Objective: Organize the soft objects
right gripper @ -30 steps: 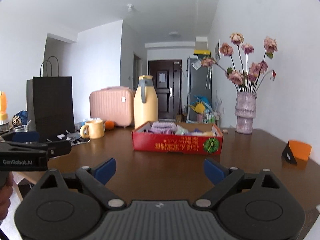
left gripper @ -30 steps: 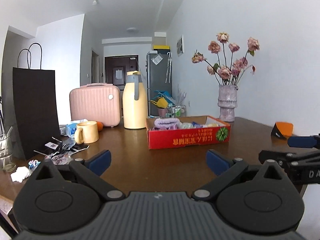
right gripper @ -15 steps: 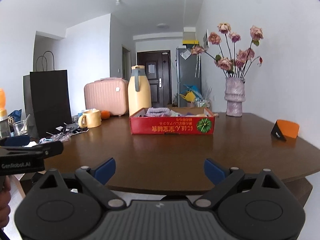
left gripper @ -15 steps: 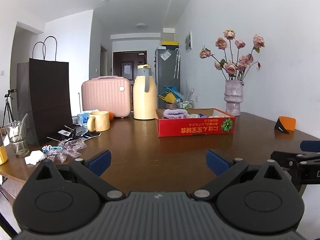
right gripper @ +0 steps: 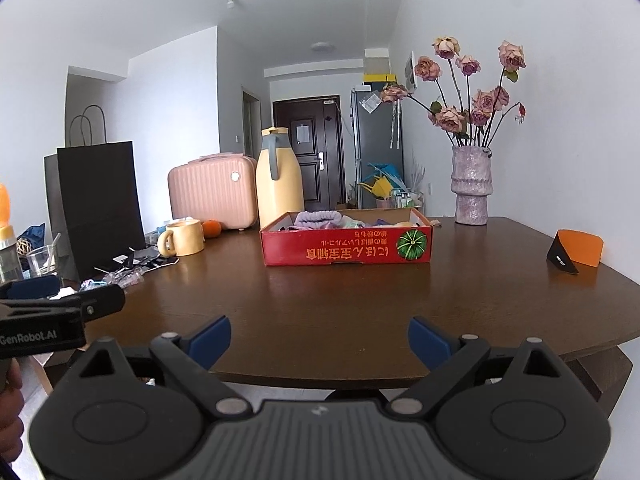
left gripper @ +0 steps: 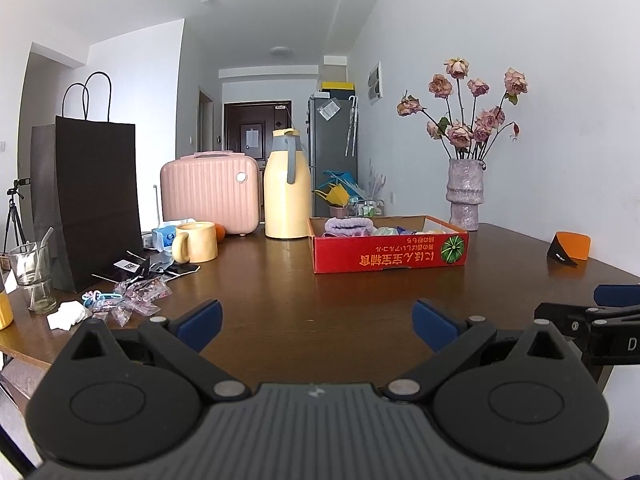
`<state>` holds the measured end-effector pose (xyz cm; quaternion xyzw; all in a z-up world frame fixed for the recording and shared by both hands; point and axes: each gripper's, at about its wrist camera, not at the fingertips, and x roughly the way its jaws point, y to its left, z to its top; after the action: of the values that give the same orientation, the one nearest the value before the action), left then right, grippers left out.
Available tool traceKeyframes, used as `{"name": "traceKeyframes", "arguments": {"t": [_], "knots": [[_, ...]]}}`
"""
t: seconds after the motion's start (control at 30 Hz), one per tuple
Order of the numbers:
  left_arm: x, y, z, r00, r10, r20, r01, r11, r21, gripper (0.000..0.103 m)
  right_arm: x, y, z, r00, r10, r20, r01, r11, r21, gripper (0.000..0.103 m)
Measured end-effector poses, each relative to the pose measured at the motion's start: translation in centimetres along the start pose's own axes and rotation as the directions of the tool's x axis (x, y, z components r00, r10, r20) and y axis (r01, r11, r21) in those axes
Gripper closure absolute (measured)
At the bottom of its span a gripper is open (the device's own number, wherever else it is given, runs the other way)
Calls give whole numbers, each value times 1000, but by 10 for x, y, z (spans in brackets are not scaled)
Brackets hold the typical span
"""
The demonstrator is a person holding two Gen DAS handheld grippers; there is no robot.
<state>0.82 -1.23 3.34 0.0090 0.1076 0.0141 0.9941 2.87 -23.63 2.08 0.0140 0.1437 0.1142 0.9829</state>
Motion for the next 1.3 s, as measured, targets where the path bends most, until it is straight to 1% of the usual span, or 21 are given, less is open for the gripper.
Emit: {"name": "traceKeyframes", "arguments": {"t": [0.37,1.3], "knots": [[1,2,-2,1000,-9,-10,9,1000,2,0,1,-1,0,1000,12,1,-12,1000,10,7],[2,0,-2,1000,-10,-9,10,1000,7,0,1,-2,-1,1000,2,2,-2,1000,15,7]]}}
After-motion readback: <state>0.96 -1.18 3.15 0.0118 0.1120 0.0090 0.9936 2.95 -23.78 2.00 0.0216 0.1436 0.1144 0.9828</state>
